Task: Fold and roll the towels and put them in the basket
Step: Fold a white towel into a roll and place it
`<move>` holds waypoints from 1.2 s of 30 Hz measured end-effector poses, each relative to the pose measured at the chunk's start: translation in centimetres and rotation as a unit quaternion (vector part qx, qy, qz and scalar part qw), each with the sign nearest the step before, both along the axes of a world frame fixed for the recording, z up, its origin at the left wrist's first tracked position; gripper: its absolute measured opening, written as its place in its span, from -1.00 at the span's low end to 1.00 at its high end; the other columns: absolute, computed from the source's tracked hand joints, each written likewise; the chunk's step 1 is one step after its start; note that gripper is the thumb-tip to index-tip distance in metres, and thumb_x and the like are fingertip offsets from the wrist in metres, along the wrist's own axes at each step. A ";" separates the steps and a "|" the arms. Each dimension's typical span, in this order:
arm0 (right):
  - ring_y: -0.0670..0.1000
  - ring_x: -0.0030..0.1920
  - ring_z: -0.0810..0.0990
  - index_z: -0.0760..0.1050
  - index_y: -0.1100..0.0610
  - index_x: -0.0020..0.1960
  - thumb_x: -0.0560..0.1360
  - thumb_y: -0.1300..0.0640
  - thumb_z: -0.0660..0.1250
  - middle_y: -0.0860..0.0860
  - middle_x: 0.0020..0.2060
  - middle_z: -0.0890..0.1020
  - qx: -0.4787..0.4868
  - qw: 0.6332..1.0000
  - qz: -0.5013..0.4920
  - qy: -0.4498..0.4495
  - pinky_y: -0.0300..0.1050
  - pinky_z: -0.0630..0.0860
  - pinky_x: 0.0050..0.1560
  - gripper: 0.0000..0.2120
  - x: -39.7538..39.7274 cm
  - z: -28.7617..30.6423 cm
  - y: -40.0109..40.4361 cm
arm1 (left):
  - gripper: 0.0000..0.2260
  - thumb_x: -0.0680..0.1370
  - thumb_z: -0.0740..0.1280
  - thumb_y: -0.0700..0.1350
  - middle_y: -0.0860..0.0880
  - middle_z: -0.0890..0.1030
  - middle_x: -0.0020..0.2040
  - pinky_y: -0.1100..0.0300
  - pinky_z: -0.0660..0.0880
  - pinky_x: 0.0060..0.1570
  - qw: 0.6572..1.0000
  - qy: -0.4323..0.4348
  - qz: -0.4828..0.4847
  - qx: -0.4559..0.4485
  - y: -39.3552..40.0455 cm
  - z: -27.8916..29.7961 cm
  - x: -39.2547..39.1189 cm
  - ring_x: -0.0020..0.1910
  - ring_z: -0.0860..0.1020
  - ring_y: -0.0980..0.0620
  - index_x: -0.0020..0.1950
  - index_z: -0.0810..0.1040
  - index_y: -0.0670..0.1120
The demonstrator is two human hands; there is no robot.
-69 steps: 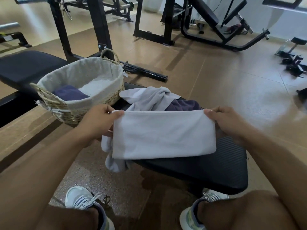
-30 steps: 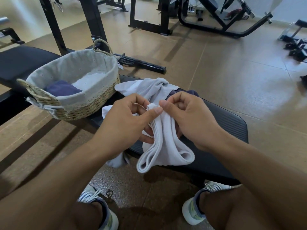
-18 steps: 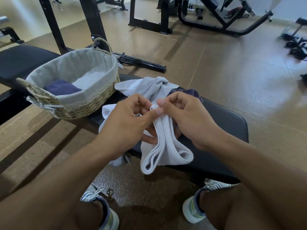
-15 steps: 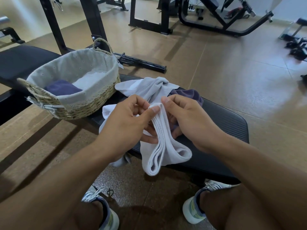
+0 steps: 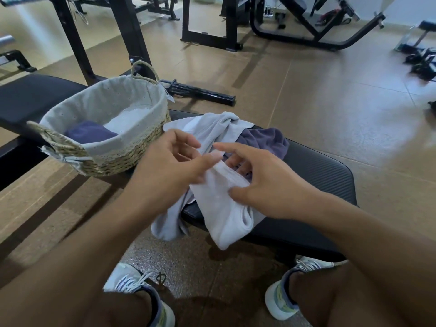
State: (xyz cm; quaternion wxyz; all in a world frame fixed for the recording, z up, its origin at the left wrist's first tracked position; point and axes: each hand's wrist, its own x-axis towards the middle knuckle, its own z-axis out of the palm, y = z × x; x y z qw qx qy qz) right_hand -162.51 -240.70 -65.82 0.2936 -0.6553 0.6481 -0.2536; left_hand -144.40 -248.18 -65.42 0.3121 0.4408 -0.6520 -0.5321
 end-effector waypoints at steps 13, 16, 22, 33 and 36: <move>-0.26 0.10 0.56 0.18 -0.23 0.55 0.39 -0.08 0.58 -0.28 0.15 0.56 0.060 0.995 0.078 0.031 -0.39 0.50 0.12 -0.13 -3.3 0.5 -0.1 | -0.50 0.36 0.42 0.33 0.00 0.59 -0.24 0.12 0.43 -0.24 0.971 -0.131 -0.180 -0.086 -2.7 -2.8 0.0 -0.27 0.51 0.17 -0.08 0.51 -0.10; -0.29 0.06 0.52 0.25 -0.24 0.51 0.41 -0.12 0.55 -0.29 0.09 0.53 0.073 0.989 0.084 0.098 -0.44 0.43 0.01 -0.22 -3.7 -0.2 -0.2 | -0.52 0.33 0.43 0.35 0.04 0.61 -0.27 0.09 0.46 -0.26 0.973 -0.118 -0.190 -0.060 -3.2 -3.2 -0.1 -0.27 0.54 0.16 -0.08 0.48 -0.03; -0.25 -0.03 0.59 0.56 -0.10 0.18 0.46 -0.07 0.52 -0.21 -0.03 0.65 0.094 0.988 0.088 0.082 -0.38 0.50 -0.03 -0.68 -5.2 -0.2 -0.5 | -0.60 0.42 0.45 0.18 -0.11 0.72 -0.19 0.00 0.55 -0.22 0.977 -0.062 -0.203 0.005 -3.3 -3.3 -0.9 -0.23 0.67 -0.03 0.05 0.49 -0.07; -0.09 -0.04 0.68 0.50 -0.05 0.12 0.52 -0.09 0.44 -0.06 -0.01 0.68 0.075 0.996 0.025 -0.037 -0.09 0.63 -0.03 -0.75 -5.1 -1.2 -0.6 | -0.53 0.43 0.39 0.29 -0.01 0.74 0.04 -0.01 0.61 0.08 0.976 -0.077 -0.188 0.073 -4.5 -3.2 -0.6 0.02 0.71 0.01 0.18 0.57 0.01; 0.12 0.09 0.70 0.51 0.07 0.23 0.54 0.01 0.43 0.05 0.09 0.71 0.070 0.975 -0.054 -0.206 0.14 0.62 0.18 -0.69 -5.6 -1.2 -0.6 | -0.51 0.43 0.48 0.15 -0.07 0.71 0.16 -0.01 0.62 0.12 0.961 -0.016 -0.198 0.190 -5.0 -3.5 0.3 0.11 0.69 -0.03 0.28 0.59 -0.05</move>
